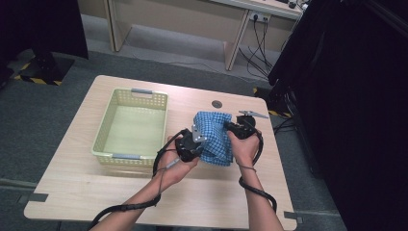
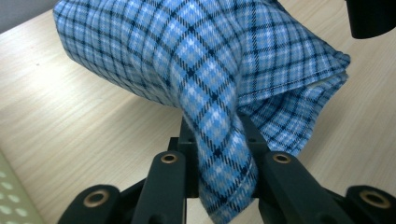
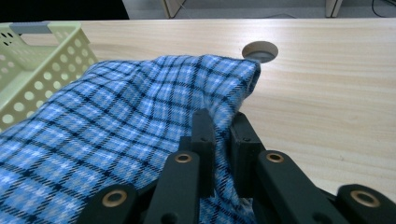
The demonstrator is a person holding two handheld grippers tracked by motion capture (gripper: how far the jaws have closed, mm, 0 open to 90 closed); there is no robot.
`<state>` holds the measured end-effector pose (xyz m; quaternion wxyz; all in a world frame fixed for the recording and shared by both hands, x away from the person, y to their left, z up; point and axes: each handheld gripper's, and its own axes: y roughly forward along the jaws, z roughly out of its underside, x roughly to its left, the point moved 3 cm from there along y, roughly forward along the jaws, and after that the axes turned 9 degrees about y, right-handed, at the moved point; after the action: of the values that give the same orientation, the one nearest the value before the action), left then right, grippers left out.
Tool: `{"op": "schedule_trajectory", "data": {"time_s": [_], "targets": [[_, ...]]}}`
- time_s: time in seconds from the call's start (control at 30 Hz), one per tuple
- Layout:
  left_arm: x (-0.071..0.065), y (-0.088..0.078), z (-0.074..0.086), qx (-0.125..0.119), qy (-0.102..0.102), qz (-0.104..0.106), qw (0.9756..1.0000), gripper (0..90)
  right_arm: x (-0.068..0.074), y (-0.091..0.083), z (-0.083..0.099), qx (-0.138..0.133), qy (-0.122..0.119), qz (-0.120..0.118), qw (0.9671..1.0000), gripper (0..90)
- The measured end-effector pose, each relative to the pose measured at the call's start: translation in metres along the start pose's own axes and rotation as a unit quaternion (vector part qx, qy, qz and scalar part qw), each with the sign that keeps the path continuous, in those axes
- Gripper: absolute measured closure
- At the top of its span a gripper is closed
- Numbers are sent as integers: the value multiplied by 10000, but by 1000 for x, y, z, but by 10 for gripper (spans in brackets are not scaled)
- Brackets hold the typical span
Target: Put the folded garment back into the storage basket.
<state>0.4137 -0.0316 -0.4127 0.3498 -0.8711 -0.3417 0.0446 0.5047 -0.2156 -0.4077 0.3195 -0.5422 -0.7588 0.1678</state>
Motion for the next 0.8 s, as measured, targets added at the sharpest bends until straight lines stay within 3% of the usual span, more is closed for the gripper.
{"op": "schedule_trajectory", "data": {"time_s": [0.8], "targets": [[20, -24, 0, -50, -84, -202, 9997, 770, 32, -1, -20, -122, -156, -88, 9998, 835]]}}
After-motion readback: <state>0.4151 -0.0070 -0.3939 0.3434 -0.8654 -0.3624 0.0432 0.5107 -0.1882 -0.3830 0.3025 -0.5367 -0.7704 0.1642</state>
